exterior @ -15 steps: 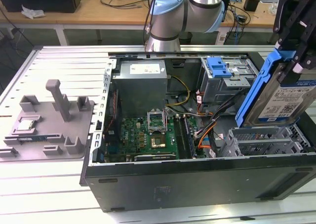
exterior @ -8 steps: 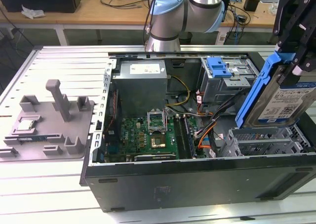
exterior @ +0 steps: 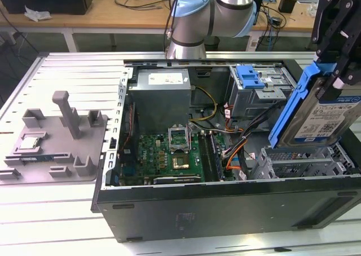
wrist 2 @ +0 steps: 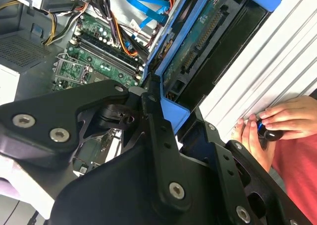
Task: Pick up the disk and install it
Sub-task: 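Insert the disk into the insertion slot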
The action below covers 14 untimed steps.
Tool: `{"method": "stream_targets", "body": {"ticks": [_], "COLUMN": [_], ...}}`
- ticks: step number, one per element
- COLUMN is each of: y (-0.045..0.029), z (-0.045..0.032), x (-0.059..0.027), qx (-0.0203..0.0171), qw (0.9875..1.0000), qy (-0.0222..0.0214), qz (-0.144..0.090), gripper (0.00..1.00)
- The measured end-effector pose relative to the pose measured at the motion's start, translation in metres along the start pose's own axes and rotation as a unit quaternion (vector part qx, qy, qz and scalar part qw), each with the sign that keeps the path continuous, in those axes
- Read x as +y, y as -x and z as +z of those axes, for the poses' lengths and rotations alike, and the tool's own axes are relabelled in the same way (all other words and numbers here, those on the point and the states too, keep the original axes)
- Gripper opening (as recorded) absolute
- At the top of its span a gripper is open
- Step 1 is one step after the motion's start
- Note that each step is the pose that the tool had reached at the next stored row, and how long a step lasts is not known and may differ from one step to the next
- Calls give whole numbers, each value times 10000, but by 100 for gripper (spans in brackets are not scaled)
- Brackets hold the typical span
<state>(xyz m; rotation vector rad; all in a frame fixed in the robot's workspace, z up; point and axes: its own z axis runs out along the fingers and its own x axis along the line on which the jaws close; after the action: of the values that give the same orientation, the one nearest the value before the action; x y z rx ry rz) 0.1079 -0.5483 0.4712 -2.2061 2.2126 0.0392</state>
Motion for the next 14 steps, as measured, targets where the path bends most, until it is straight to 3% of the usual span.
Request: {"method": "stream_targets", "body": {"ticks": [14], "y": [-12], "z": [78], "x": [0], "qx": [0], "qw": [10000], "qy": [0], "qz": [0], "gripper": [37]}}
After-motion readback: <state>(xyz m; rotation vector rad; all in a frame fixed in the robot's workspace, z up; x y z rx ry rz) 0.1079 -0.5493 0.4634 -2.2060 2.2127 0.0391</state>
